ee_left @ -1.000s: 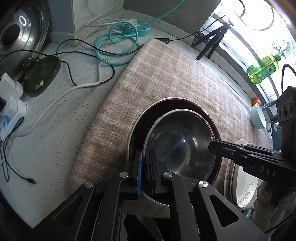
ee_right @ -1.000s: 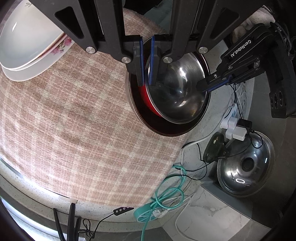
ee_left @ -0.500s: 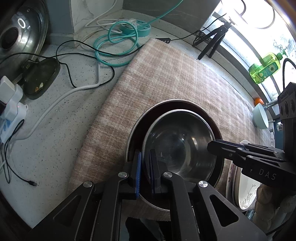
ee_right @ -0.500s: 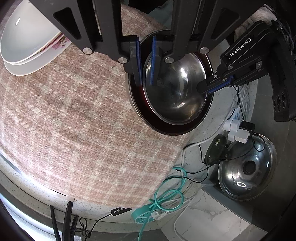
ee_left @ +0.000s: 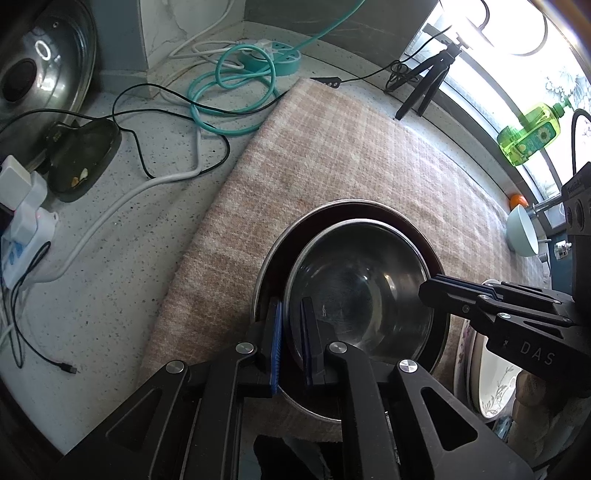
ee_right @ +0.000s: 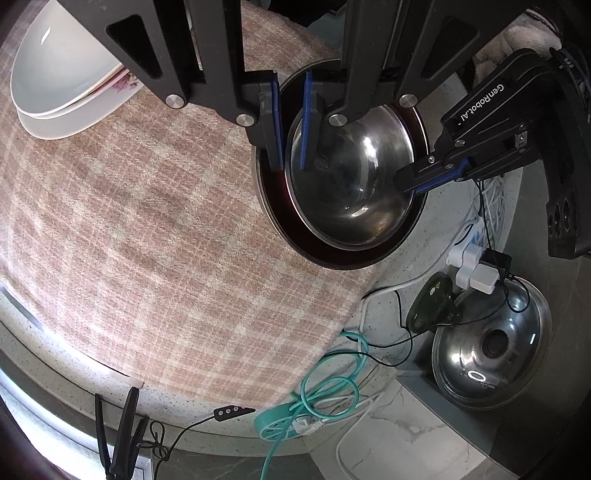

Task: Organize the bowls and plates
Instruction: 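Open both grippers and release the nested bowl's rim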

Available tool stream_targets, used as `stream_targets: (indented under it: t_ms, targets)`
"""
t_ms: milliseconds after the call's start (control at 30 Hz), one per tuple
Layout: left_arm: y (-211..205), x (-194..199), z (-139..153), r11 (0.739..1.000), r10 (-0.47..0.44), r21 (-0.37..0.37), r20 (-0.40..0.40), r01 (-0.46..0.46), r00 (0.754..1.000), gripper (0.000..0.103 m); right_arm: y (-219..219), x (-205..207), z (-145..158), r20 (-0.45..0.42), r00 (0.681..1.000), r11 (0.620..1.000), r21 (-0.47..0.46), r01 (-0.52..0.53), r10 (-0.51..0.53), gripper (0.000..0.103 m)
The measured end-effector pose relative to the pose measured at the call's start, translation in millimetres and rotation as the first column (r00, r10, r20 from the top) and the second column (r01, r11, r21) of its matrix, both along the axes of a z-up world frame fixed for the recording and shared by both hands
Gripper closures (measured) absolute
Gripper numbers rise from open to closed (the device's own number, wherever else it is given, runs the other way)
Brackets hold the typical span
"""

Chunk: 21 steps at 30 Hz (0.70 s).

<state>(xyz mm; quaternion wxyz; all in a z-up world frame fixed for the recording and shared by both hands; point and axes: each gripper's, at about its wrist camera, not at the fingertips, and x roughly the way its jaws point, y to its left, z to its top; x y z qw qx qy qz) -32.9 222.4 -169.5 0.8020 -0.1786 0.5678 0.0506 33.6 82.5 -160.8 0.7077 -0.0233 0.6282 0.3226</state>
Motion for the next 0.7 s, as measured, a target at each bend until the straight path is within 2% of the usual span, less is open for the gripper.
stream_targets:
  t_ms: [367, 700]
  targets:
    - [-0.5, -0.8, 16.3, 1.0, -0.012, 0.026, 0.03, 0.012, 0.999, 0.094, -6.1, -5.1, 27.2, 0.056, 0.998, 0.999, 0.041, -0.016, 0.014, 0.091]
    - [-8.4, -0.9, 47.9, 1.0, -0.027, 0.017, 0.113, 0.025, 0.993, 0.094, -31.5, -15.2, 60.3, 0.147, 0.989, 0.996, 0.09, -0.006, -0.008, 0.091]
